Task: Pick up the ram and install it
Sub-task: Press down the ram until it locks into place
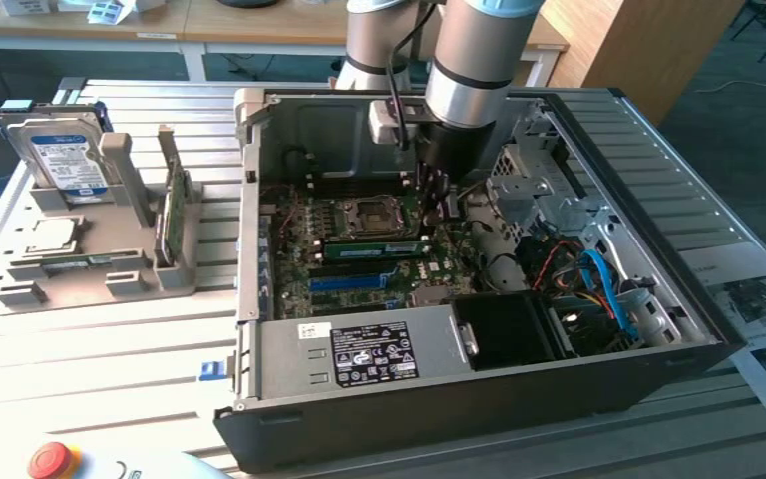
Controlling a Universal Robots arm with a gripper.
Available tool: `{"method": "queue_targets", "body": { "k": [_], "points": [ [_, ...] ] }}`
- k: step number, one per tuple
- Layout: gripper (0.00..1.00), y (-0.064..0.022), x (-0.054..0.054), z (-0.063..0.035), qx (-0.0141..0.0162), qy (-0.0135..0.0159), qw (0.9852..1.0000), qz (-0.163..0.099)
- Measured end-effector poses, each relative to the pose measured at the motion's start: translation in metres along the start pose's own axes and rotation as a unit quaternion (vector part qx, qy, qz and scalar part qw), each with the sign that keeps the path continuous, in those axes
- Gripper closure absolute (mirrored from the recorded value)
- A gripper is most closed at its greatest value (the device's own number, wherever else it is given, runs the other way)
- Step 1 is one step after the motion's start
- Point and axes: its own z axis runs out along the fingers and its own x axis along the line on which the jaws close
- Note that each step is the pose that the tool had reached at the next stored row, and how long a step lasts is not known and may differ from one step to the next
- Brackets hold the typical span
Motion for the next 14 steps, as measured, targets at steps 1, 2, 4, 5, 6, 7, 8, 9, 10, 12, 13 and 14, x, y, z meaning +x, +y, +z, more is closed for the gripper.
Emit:
{"method": "queue_targets", "body": {
  "k": [1, 2, 4, 5, 6, 7, 8, 9, 10, 12, 13, 14],
  "points": [
    [0.9, 0.0, 0.0, 0.0, 0.0, 0.0, 1.0, 0.0],
    [0.9, 0.0, 0.0, -0.0001, 0.0, 0.0001, 1.0, 0.0],
    [0.9, 0.0008, 0.0, -0.0001, 0.0, 0.0001, 1.0, 0.0],
    [0.9, 0.0024, 0.0, 0.0, 0.0, 0.0001, 1.0, 0.0],
    [0.9, 0.0048, 0.0, 0.0, 0.0002, 0.0001, 1.0, 0.0],
    [0.9, 0.0074, 0.0, 0.0001, 0.0004, 0.0001, 1.0, 0.0],
    [0.9, 0.0102, 0.0, 0.0001, 0.0007, 0.0002, 1.0, 0.0],
    [0.9, 0.0133, 0.0, 0.0002, 0.0009, 0.0001, 1.0, 0.0],
    [0.9, 0.0162, 0.0, 0.0002, 0.0011, 0.0001, 1.0, 0.0],
    [0.9, 0.0221, 0.0, 0.0004, 0.0015, 0.0001, 1.0, 0.0],
    [0.9, 0.025, 0.0, 0.0005, 0.0017, 0.0001, 1.0, 0.0],
    [0.9, 0.028, 0.001, 0.0005, 0.0019, 0.0001, 1.0, 0.0]
  ]
}}
